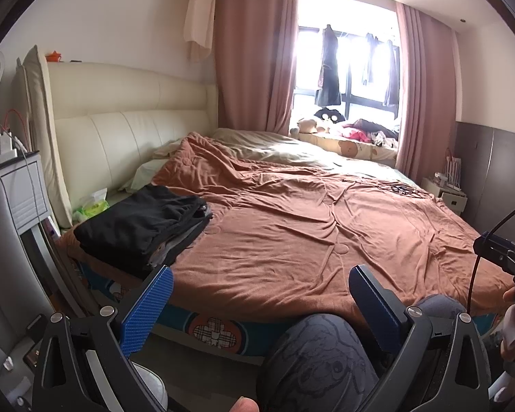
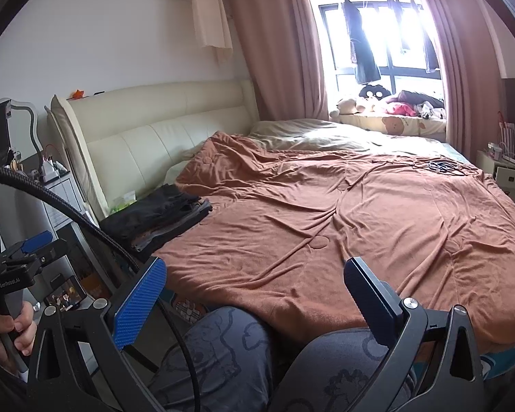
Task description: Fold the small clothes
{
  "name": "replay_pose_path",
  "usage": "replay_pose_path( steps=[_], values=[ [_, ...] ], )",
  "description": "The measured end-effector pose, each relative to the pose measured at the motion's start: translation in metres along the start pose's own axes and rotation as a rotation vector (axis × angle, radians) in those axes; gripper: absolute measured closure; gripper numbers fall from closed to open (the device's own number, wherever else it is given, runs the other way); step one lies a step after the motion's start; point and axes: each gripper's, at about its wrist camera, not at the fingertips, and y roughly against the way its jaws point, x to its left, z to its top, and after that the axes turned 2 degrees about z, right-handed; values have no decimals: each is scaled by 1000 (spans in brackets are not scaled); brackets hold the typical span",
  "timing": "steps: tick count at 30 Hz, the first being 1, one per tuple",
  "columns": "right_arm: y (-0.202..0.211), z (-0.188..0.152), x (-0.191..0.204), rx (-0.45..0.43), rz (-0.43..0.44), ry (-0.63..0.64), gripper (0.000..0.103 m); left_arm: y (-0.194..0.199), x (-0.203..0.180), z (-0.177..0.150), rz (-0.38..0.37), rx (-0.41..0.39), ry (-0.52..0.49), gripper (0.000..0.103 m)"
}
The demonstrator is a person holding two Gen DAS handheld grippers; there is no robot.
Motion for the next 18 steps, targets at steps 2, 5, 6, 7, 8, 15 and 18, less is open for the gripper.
replay_pose_path(
  steps=[2,5,6,7,8,15,18],
  values=[
    [-1,1,-1,3,0,-2,0,1,-2,-1,3,-1,-7,0],
    [-1,0,-1,7,-5,0,0,1,-3,-2,2,1,-8,0],
    [0,0,-1,8,-4,1,0,1,-3,-3,4,2,-7,0],
    [0,0,-1,8,-2,1,0,1,-2,-3,5,2,-5,0],
    [0,0,-2,7,-1,2,0,1,-2,-3,4,2,-3,0],
    [-3,0,-3,18,-3,7,0,1,2,-4,9,0,12,0],
    [-5,0,-4,24,-1,6,0,-1,3,-4,10,-1,14,0]
  ],
)
